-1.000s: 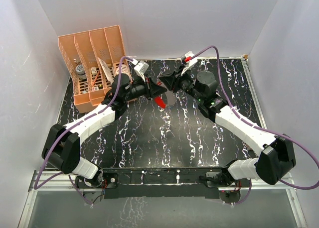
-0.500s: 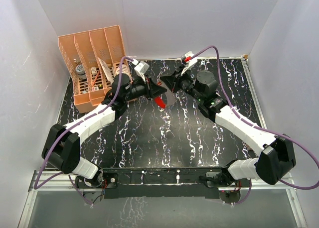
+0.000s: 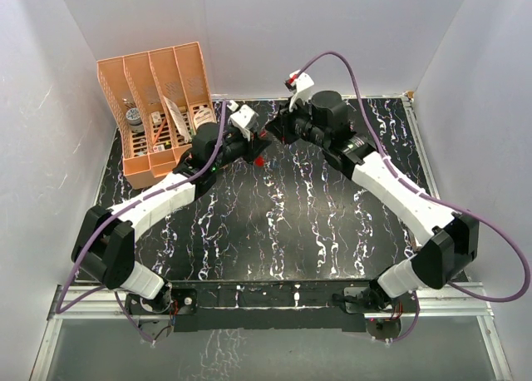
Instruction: Put the keys on the keyring
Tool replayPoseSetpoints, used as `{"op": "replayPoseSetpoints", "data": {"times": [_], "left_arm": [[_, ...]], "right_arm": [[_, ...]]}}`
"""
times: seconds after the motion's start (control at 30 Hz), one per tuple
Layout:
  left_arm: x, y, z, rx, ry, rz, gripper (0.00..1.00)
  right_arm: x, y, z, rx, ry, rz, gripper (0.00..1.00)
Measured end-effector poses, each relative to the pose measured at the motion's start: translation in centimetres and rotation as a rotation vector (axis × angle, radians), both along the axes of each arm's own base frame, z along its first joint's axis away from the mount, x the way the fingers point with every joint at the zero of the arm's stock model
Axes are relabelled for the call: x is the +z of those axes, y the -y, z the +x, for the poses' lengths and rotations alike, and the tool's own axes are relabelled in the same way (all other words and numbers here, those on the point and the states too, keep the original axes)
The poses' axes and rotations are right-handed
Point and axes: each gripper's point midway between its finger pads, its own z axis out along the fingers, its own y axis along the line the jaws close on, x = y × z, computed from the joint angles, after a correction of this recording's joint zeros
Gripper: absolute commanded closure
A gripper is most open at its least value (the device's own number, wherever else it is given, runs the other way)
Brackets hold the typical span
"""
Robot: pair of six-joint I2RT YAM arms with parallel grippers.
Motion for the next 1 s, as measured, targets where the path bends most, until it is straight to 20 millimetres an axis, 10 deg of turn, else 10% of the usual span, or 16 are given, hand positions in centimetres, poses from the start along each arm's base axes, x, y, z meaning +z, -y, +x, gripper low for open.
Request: {"op": "replayPoseSetpoints", "data": {"times": [1.0], "left_arm": [[-2.4, -3.9, 2.2, 0.141, 0.38, 0.207, 0.83]], "right_arm": [[-3.3, -1.2, 0.7, 0.037, -0.287, -0.183, 1.0]]}}
